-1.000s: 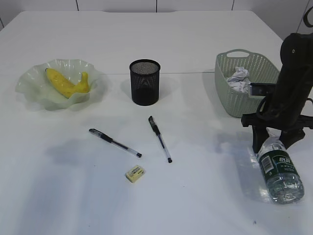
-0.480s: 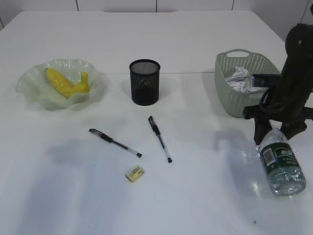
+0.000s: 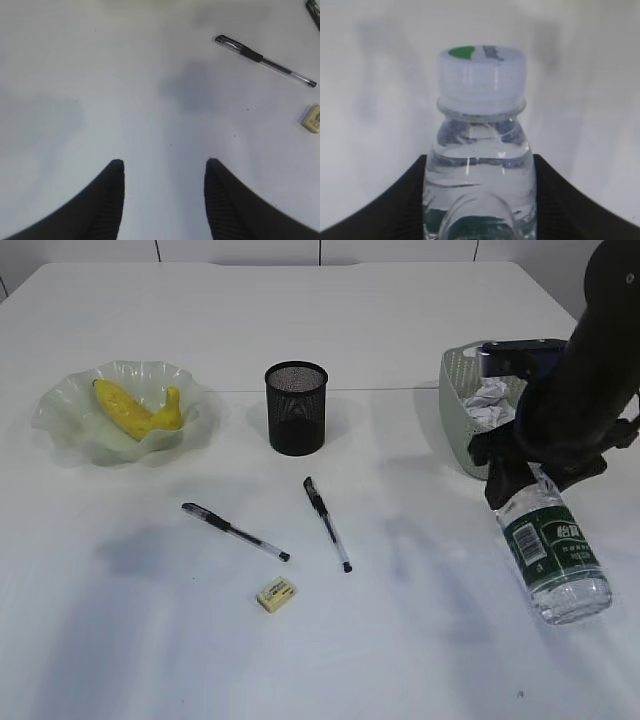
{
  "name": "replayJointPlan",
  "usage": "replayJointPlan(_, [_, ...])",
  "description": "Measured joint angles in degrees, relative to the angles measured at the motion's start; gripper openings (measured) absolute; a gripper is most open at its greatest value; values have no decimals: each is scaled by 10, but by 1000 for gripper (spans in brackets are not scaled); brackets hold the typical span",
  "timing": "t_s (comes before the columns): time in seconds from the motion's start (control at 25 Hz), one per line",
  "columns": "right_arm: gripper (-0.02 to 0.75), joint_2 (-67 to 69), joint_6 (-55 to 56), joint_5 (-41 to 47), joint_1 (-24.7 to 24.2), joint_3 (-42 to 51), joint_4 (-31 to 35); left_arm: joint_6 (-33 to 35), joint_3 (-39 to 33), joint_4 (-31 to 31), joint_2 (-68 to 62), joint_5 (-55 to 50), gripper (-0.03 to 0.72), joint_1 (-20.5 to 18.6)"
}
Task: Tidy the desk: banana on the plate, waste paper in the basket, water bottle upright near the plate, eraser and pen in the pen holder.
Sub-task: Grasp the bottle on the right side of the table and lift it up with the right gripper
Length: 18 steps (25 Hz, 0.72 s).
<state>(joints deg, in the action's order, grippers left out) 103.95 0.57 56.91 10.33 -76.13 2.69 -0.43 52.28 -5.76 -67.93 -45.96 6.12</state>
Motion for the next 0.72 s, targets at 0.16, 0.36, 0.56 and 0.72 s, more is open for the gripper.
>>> replayJointPlan(0.16, [407, -64, -71, -48, 31, 63, 35, 0, 0, 0, 0, 0, 358, 0])
replayJointPlan(0.36, [407, -137, -231, -102, 38, 125, 165, 0, 0, 0, 0, -2, 358, 0])
replayJointPlan(0.56, [404, -168, -427, -122, 38, 135, 363, 0, 0, 0, 0, -2, 358, 0])
replayJointPlan(0.72, [402, -170, -622, -108, 38, 135, 579, 0, 0, 0, 0, -3, 358, 0])
